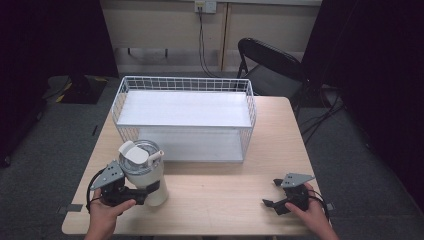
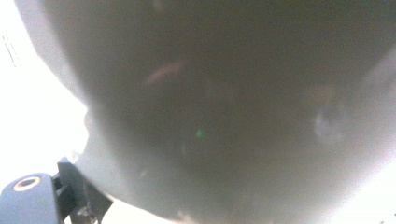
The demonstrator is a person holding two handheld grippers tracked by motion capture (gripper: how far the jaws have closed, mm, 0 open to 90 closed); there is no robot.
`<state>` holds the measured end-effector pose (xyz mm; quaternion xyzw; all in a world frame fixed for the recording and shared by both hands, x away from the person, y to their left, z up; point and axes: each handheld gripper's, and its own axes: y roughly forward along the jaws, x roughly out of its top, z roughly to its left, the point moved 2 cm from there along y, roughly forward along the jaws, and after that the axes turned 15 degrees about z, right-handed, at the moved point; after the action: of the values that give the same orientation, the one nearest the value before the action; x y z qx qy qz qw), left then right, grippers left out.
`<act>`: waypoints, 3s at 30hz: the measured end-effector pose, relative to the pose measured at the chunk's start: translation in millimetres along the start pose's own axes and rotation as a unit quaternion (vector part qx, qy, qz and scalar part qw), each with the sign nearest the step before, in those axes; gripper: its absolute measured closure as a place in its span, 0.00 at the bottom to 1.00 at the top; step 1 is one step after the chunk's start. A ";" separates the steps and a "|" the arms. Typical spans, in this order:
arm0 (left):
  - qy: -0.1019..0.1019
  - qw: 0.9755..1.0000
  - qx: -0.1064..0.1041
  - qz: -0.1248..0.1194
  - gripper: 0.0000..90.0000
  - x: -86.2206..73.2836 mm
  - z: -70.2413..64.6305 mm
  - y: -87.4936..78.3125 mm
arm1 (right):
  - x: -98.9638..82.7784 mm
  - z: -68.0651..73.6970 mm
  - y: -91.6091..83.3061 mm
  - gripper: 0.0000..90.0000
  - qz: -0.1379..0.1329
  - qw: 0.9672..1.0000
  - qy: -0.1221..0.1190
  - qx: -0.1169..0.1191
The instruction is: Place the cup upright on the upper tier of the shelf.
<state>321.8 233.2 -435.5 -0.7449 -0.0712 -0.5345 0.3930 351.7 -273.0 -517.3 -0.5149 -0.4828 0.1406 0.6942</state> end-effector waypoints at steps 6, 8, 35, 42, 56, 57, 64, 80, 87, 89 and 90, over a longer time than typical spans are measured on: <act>-0.007 1.000 0.006 0.001 0.11 10.5 3.6 0.4 | 0.0 0.0 0.0 0.12 0.000 1.000 0.000 0.000; -0.008 1.000 0.012 0.000 0.11 14.2 4.4 0.3 | 0.0 0.0 0.0 0.12 0.000 1.000 0.000 0.000; -0.015 1.000 0.017 -0.008 0.11 65.4 14.0 -10.4 | 0.0 0.0 0.0 0.12 0.000 1.000 0.000 0.000; -0.009 1.000 0.017 -0.014 0.11 82.3 12.9 -13.5 | 0.1 -0.1 0.1 0.12 0.000 1.000 0.000 0.000; -0.007 1.000 0.009 -0.006 0.11 106.2 13.7 -16.7 | 0.2 -0.1 0.1 0.12 0.000 1.000 0.000 0.000; -0.008 1.000 0.010 -0.006 0.11 107.3 13.7 -17.0 | 0.2 -0.1 0.1 0.12 0.000 1.000 0.000 0.000; -0.005 1.000 0.002 -0.001 0.11 116.9 14.7 -20.0 | 0.3 -0.3 0.2 0.12 0.000 1.000 -0.001 0.000; 0.000 1.000 0.000 -0.007 0.11 147.5 13.8 -30.6 | 0.4 -0.4 0.3 0.12 -0.001 1.000 -0.002 0.001; 0.002 1.000 -0.004 -0.011 0.11 158.8 13.8 -35.5 | 0.4 -0.4 0.3 0.12 -0.001 1.000 -0.002 0.001; 0.003 1.000 -0.002 -0.014 0.11 162.2 14.0 -37.6 | 0.3 -0.4 0.3 0.12 -0.001 1.000 -0.002 0.001; 0.003 1.000 -0.001 -0.014 0.11 164.1 14.0 -38.8 | 0.4 -0.4 0.3 0.12 -0.001 1.000 -0.002 0.001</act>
<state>380.4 217.4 -277.6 -0.7427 -0.0800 -0.5419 0.3851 352.3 -272.9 -517.4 -0.5138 -0.4841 0.1413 0.6940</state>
